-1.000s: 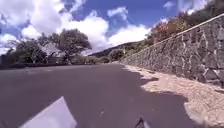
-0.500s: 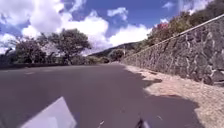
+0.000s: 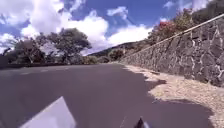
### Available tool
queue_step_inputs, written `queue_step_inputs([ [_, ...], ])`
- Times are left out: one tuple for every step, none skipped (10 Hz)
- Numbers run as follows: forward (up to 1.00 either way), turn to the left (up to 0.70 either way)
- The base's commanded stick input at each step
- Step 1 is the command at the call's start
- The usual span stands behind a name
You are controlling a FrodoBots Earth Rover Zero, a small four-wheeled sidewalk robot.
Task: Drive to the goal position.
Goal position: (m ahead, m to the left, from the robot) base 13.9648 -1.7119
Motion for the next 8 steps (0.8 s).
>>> queue_step_inputs([
  [0.45, 0.00],
  [0.45, 0.00],
  [0.45, 0.00],
  [0.45, 0.00],
  [0.45, 0.00],
  [0.45, 0.00],
  [0.45, 0.00],
  [0.45, 0.00],
])
